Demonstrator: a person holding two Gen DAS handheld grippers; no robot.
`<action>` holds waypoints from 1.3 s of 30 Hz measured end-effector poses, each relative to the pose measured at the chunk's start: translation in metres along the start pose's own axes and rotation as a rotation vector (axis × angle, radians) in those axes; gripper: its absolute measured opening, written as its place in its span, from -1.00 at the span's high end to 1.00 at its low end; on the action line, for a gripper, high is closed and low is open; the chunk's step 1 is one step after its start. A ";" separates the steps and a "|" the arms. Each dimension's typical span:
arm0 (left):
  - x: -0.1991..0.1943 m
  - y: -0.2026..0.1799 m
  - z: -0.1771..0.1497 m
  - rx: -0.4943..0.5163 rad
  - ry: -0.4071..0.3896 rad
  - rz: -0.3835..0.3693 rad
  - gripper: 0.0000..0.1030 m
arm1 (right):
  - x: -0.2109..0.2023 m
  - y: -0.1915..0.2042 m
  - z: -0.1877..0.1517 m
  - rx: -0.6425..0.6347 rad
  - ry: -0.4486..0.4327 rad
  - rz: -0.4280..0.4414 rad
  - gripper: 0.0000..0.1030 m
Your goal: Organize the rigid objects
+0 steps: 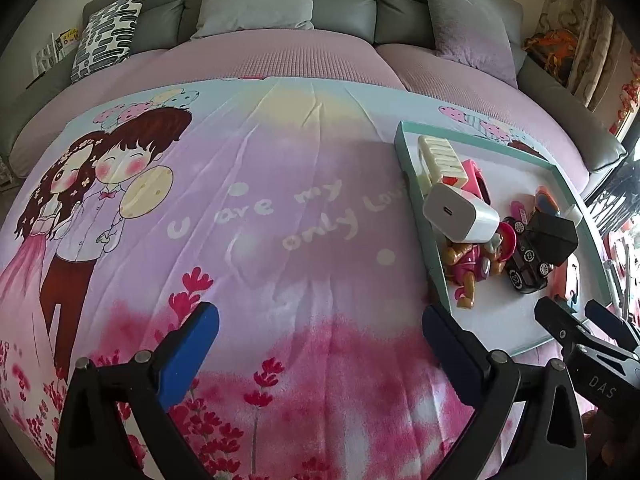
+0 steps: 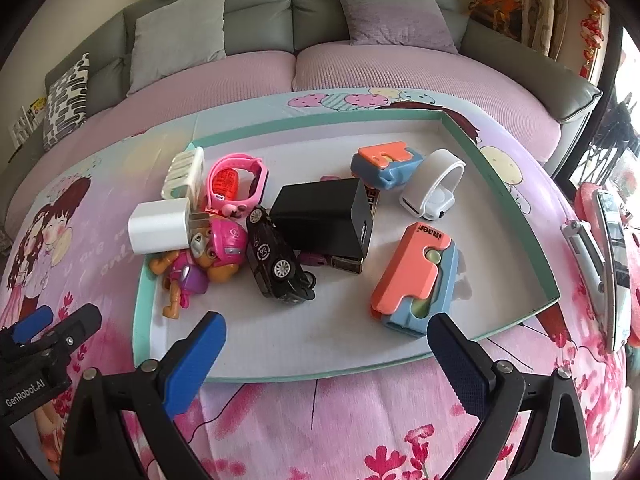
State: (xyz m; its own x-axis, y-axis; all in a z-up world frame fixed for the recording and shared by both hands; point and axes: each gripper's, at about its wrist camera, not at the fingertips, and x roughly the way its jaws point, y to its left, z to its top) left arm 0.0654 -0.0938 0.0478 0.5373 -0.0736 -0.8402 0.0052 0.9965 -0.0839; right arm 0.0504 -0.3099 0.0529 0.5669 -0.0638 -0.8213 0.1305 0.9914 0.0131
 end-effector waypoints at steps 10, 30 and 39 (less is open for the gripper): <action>-0.008 0.006 -0.009 -0.014 -0.004 0.076 -0.97 | -0.005 -0.005 -0.008 -0.011 0.014 -0.013 -0.98; -0.016 0.002 -0.021 0.026 0.001 0.139 -0.97 | -0.018 0.003 -0.014 -0.046 0.006 -0.005 -0.98; -0.016 0.000 -0.022 0.029 0.003 0.159 -0.97 | -0.016 0.003 -0.014 -0.048 0.009 -0.007 -0.98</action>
State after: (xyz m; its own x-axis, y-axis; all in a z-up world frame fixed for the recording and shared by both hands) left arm 0.0383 -0.0940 0.0494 0.5309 0.0850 -0.8432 -0.0554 0.9963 0.0655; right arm 0.0303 -0.3045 0.0579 0.5586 -0.0698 -0.8265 0.0953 0.9953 -0.0196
